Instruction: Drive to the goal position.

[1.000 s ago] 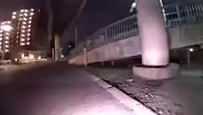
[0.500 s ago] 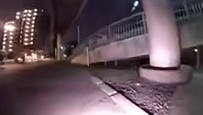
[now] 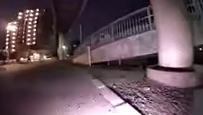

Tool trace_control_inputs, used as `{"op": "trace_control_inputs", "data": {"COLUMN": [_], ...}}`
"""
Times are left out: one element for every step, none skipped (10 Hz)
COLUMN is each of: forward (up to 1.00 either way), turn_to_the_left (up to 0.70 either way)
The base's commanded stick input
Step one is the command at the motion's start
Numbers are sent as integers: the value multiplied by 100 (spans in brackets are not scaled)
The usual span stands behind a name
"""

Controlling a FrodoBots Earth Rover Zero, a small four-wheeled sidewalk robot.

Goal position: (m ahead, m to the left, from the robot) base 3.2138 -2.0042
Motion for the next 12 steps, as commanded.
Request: {"op": "trace_control_inputs", "data": {"forward": [70, 70, 70, 70, 70, 70, 70, 70, 70, 70, 70, 70], "turn_to_the_left": [14, 14, 14, 14, 14, 14, 6, -6, -12, -14, -14, -14]}}
